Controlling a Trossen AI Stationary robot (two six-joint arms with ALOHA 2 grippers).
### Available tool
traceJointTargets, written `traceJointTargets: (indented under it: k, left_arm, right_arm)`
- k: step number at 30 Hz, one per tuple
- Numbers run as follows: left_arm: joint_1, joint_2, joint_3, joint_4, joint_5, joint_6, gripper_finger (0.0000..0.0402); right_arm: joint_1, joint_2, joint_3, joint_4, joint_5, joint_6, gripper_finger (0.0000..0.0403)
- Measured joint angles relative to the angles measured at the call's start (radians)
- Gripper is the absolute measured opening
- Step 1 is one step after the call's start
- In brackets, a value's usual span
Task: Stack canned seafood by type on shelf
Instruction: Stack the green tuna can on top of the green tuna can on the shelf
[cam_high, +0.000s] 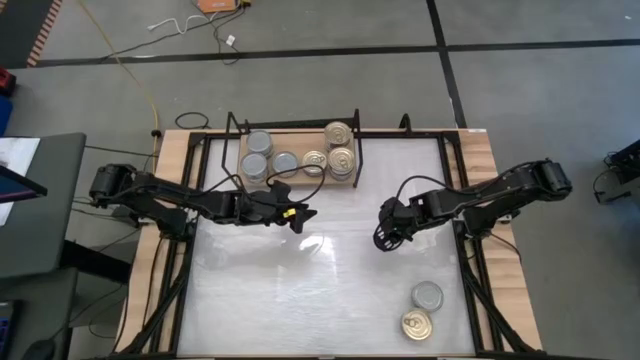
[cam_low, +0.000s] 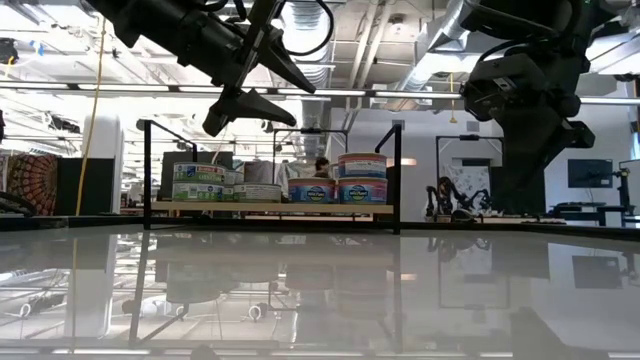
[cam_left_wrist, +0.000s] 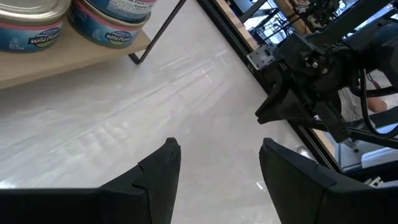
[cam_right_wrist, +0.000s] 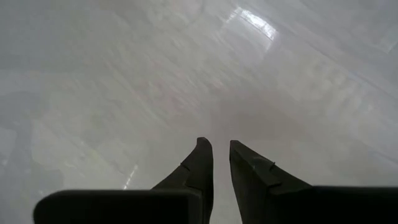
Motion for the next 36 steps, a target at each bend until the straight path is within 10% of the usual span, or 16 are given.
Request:
traceJointTargets:
  k: [36]
  left_arm:
    - [-0.014, -0.036, 0.000, -0.078, 0.166, -0.036, 0.0209]
  right_arm:
    - [0.018, -0.024, 0.000, -0.017, -0.023, -0.025, 0.0079]
